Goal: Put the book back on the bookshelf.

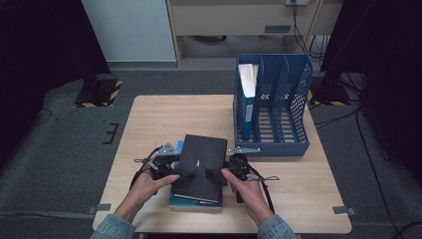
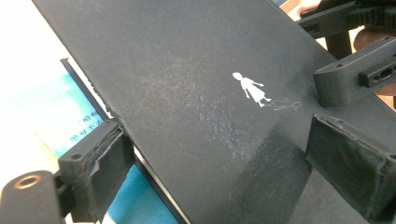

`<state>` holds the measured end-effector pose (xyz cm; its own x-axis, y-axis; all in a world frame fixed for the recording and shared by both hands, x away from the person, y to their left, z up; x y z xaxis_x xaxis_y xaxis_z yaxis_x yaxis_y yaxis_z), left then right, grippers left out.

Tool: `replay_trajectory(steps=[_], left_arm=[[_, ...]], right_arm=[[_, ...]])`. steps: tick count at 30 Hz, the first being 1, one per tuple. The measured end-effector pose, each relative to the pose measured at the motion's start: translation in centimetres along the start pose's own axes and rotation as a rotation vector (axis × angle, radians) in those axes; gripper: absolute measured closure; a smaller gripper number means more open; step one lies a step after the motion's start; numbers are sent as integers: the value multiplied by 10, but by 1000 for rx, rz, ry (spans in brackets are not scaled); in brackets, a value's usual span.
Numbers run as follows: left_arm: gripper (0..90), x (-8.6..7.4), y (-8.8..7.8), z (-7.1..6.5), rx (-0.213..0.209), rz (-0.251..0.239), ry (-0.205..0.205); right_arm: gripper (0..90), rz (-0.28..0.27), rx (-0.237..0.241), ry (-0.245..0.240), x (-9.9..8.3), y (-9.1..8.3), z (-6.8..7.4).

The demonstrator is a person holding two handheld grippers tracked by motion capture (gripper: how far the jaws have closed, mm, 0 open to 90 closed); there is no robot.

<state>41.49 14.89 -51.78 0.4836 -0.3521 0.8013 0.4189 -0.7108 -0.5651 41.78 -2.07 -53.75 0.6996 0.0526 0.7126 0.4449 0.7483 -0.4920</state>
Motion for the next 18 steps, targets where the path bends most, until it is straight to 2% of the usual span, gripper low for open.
replay_trajectory(steps=[3, 11, 18], left_arm=[[126, 2, -4, 0, -5, -12, -8], [151, 9, -20, 0, 7, -41, -3], [196, 17, -29, 4, 34, -72, 24]], right_arm=[[90, -5, -9, -18, 4, -5, 4], [161, -11, -34, -116, 23, -18, 21], [209, -19, -57, -206, 43, -23, 32]])
Point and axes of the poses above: each handheld gripper's, and its own axes: y roughly forward along the jaws, x roughly out of its top, z roughly to its left, the point moved 7 cm from there along y, roughly forward along the jaws, and after that the axes turned 3 degrees about -z, right-handed, at the moved point
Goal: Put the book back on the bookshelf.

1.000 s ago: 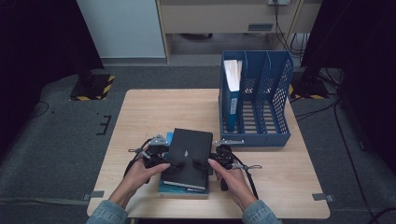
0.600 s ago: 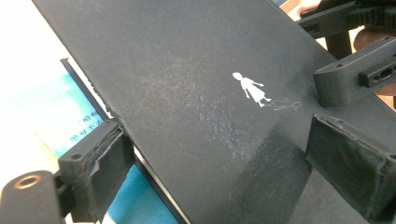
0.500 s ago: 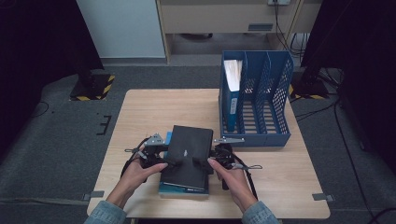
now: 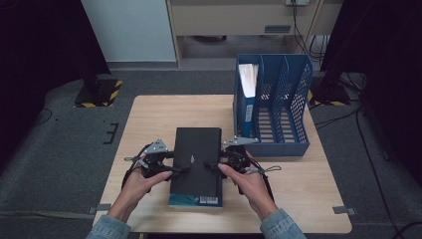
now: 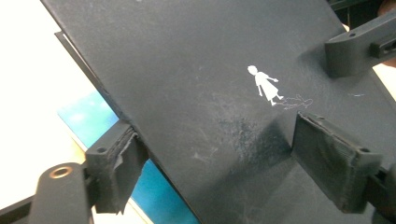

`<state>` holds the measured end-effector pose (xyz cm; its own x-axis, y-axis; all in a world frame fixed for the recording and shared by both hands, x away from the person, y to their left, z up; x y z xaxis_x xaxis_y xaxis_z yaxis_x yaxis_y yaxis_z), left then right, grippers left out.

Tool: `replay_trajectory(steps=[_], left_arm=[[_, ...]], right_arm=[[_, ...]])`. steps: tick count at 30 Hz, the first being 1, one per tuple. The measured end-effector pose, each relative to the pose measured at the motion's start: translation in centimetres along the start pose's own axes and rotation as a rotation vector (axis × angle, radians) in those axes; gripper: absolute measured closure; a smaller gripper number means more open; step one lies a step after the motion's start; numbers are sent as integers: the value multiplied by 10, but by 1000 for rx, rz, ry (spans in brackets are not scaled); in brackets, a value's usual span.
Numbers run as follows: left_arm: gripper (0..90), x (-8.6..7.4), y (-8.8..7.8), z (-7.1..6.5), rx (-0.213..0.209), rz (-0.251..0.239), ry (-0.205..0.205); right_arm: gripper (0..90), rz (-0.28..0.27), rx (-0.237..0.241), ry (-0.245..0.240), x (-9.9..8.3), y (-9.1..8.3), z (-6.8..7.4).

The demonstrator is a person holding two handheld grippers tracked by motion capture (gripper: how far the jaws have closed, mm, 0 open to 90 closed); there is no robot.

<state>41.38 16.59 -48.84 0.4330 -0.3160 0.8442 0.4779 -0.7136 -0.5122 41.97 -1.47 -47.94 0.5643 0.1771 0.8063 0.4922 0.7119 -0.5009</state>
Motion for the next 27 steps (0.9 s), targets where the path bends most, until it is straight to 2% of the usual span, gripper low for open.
replay_trajectory(steps=[7, 19, 27], left_arm=[[229, 5, -4, 4, 20, -22, -1], [261, 10, -6, 1, 44, -10, 41], [289, 19, -7, 7, 62, -19, 42]], right_arm=[[250, -12, -11, -35, 14, -2, 2], [254, 18, -20, -60, 17, -6, 3], [260, 24, -43, -117, 28, -6, 5]])
Point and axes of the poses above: each handheld gripper's, and its own axes: y roughly forward along the jaws, x roughly out of its top, z roughly to its left, the point moved 7 cm from there along y, roughly forward along the jaws, and after that the axes turned 3 degrees about -z, right-handed, at the moved point
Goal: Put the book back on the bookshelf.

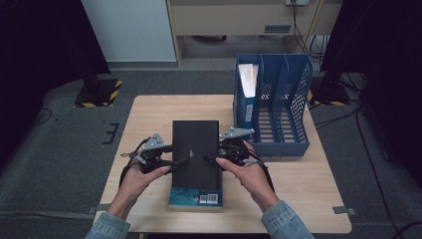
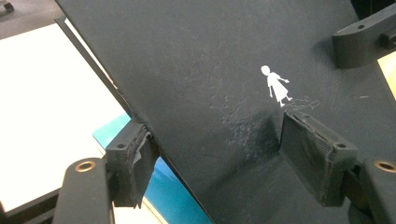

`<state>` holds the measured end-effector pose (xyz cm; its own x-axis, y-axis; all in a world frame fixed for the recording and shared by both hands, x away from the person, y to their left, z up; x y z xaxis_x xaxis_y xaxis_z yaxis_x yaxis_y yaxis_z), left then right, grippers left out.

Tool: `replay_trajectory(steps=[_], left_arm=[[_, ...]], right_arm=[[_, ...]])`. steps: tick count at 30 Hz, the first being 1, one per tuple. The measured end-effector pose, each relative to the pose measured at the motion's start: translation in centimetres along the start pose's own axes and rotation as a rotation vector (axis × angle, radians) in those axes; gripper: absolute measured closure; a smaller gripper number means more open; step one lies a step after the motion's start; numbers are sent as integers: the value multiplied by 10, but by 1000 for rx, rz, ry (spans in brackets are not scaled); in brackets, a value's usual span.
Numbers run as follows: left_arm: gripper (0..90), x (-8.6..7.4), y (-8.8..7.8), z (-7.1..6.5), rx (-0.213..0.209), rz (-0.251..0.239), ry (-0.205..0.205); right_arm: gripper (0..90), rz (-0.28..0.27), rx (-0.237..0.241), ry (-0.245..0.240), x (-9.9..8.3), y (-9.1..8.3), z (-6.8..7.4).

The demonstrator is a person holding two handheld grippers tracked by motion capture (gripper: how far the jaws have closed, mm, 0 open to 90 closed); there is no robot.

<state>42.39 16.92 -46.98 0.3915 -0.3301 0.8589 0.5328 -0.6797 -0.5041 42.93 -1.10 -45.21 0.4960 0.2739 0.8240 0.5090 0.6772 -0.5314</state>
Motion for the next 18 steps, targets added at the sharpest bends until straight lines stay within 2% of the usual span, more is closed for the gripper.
replay_trajectory(steps=[5, 11, 18], left_arm=[[321, 4, 1, 3, 17, 11, 11], [345, 5, 1, 3, 21, 15, 12], [354, 10, 2, 4, 32, 30, 32]], right_arm=[[268, 12, -14, -22, 6, 2, -3], [269, 31, -9, -18, 6, 3, -5], [278, 45, -11, -16, 7, 2, -7]])
Point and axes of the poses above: each handheld gripper's, and its own axes: y roughly forward along the jaws, x roughly out of its top, z roughly to its left, the point moved 7 cm from there along y, roughly forward along the jaws, and after that the axes turned 3 degrees about -z, right-handed, at the moved point
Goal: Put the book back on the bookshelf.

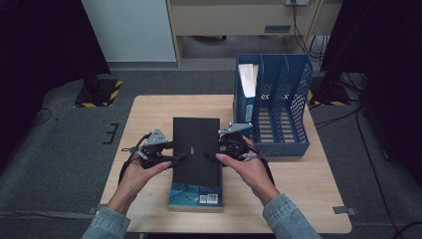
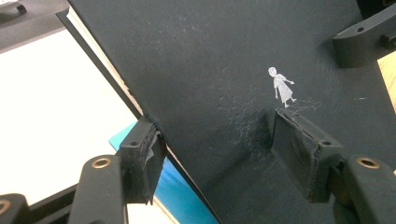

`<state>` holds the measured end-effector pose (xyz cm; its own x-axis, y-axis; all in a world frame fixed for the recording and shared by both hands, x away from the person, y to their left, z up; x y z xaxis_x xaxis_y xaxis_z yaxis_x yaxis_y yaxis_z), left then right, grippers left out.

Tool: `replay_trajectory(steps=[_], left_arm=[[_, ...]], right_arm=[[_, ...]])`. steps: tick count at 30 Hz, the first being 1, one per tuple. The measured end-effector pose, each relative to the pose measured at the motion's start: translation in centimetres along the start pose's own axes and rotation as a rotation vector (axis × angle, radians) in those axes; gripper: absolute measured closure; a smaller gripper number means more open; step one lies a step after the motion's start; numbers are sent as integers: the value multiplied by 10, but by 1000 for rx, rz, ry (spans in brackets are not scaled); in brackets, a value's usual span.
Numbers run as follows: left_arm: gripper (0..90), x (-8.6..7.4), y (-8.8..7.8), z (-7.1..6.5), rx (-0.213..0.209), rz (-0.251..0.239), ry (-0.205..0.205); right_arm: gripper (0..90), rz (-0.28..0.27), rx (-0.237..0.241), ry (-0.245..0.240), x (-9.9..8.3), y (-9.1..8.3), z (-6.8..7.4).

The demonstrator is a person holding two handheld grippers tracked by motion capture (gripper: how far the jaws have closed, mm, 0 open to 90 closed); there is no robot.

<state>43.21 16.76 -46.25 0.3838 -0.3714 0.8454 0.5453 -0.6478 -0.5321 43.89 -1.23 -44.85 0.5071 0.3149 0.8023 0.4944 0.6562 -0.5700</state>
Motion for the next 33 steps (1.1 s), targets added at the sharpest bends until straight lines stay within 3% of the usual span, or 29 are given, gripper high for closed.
replay_trajectory(steps=[10, 15, 20, 25, 33], left_arm=[[372, 9, 6, 17, 22, -1, -1], [386, 18, 12, 30, 37, 12, 24], [404, 23, 16, 37, 43, 30, 45], [413, 26, 20, 44, 32, 37, 33], [436, 34, 24, 51, 54, 23, 55]], right_arm=[[293, -17, -18, -9, 18, 11, -11], [301, -22, -28, -13, 26, 17, -18], [304, -17, -39, -10, 30, 23, -25], [304, -16, -46, 4, 34, 27, -30], [313, -27, -61, -9, 42, 31, -36]])
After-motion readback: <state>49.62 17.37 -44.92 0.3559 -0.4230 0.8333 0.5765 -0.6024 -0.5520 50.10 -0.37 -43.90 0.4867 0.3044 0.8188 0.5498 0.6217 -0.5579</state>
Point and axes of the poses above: each handheld gripper's, and its own axes: y roughly forward along the jaws, x roughly out of its top, z roughly to its left, the point moved 7 cm from there along y, roughly forward along the jaws, and after that the axes turned 3 degrees about -z, right-handed, at the moved point
